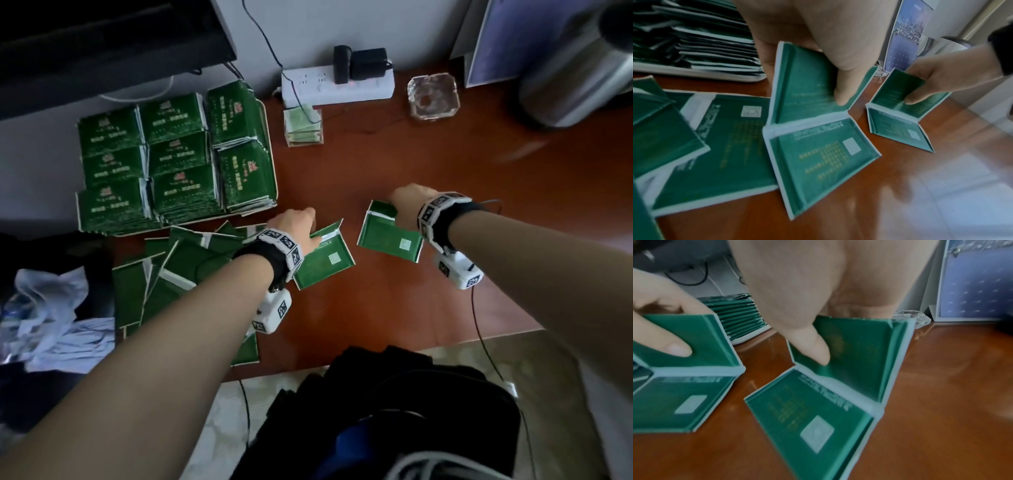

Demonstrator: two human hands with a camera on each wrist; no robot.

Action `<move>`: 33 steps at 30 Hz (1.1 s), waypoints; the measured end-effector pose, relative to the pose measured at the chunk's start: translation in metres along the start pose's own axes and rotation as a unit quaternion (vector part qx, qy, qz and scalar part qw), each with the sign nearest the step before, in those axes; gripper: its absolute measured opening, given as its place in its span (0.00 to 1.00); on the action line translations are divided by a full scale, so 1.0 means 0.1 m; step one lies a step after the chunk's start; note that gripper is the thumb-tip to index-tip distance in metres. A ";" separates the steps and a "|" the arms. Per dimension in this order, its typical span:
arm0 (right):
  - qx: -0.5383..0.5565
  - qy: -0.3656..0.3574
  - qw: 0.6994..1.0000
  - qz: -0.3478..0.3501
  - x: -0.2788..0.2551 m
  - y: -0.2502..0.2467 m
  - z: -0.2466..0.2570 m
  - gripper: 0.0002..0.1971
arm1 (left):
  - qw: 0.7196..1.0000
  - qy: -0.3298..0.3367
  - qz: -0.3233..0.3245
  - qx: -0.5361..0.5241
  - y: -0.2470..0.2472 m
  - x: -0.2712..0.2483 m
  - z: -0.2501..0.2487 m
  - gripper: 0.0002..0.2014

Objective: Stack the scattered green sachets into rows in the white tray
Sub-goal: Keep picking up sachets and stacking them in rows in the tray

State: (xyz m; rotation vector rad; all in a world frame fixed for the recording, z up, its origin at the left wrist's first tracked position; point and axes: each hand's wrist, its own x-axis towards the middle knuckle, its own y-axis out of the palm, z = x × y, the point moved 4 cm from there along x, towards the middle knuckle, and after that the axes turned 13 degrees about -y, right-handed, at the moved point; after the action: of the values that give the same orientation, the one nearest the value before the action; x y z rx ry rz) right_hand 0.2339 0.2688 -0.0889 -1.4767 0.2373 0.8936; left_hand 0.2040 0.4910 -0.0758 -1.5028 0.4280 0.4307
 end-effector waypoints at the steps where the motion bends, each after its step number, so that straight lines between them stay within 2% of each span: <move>1: -0.015 -0.006 1.000 -0.011 -0.04 0.04 -0.01 0.18 | 1.000 0.001 -0.011 -0.011 0.05 -0.05 -0.03 0.12; 3: -0.036 -0.023 0.998 -0.044 -0.13 0.20 0.00 0.24 | 0.998 0.017 -0.027 -0.047 0.22 -0.19 -0.09 0.15; 4: -0.039 -0.033 0.997 -0.052 -0.19 0.33 0.03 0.28 | 0.997 0.031 -0.032 -0.068 0.35 -0.27 -0.13 0.20; 7: -0.025 -0.053 0.998 -0.035 -0.38 0.83 0.21 0.45 | 0.997 0.054 0.005 -0.057 0.91 -0.58 -0.23 0.47; 8: -0.027 -0.059 0.997 -0.039 -0.46 0.99 0.27 0.48 | 0.998 0.057 0.012 -0.032 1.11 -0.69 -0.26 0.52; 12: -0.049 -0.100 0.990 -0.081 -0.88 1.51 0.45 0.51 | 0.997 0.073 -0.024 -0.006 1.70 -1.24 -0.43 0.56; 17: -0.093 -0.122 0.983 -0.103 -1.42 2.13 0.54 0.54 | 0.994 0.060 -0.091 0.003 2.13 -1.78 -0.72 0.61; 20: -0.101 -0.114 0.982 -0.112 -1.67 2.41 0.59 0.54 | 0.992 0.044 -0.119 -0.001 2.33 -2.06 -0.85 0.57; 23: -0.108 -0.105 0.979 -0.134 -1.82 2.52 0.62 0.49 | 0.993 0.030 -0.115 -0.008 2.41 -2.28 -0.89 0.51; 26: -0.130 -0.097 0.975 -0.149 -1.88 2.47 0.63 0.46 | 0.995 0.034 -0.094 -0.015 2.36 -2.33 -0.86 0.50; 30: -0.118 -0.095 0.976 -0.158 -1.90 2.29 0.68 0.35 | 0.992 0.054 -0.114 -0.013 2.17 -2.31 -0.78 0.38; 33: -0.090 -0.084 0.980 -0.157 -1.91 2.16 0.69 0.31 | 0.991 0.022 -0.129 -0.041 2.04 -2.26 -0.68 0.31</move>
State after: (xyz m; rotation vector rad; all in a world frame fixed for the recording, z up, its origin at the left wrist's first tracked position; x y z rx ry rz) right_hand -0.0587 0.2291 -0.1194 -1.5426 -0.2032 0.7908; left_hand -0.0956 0.4263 -0.1336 -1.6249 0.2481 0.2127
